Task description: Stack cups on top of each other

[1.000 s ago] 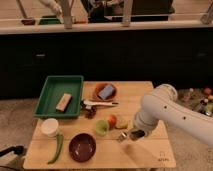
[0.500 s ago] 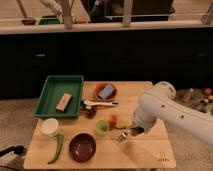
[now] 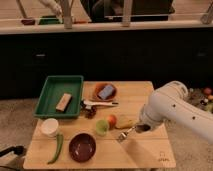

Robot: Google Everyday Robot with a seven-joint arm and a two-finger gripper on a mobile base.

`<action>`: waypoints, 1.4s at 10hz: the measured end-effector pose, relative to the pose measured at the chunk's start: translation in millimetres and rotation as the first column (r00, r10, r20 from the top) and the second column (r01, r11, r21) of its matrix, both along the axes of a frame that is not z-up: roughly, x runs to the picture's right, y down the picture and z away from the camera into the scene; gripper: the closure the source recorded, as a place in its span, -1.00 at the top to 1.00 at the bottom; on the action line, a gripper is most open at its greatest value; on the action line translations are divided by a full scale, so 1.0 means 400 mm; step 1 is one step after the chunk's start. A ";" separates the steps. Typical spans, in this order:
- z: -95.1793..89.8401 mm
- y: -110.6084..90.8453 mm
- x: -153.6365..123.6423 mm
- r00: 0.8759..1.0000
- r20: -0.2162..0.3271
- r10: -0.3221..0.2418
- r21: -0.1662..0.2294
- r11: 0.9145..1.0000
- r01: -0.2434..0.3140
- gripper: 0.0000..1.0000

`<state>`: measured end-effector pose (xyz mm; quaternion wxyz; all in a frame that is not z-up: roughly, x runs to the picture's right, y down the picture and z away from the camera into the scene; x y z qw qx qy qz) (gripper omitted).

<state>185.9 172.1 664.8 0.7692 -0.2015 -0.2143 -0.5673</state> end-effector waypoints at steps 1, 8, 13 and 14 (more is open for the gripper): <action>0.003 -0.014 -0.010 1.000 0.010 -0.011 0.003 1.000 0.011 -0.98; 0.054 -0.072 -0.226 0.987 0.092 -0.129 -0.023 0.991 0.131 -0.98; 0.078 -0.108 -0.325 0.983 0.086 -0.164 -0.060 0.984 0.169 -0.98; 0.077 -0.109 -0.342 0.983 0.082 -0.163 -0.069 0.983 0.169 -0.98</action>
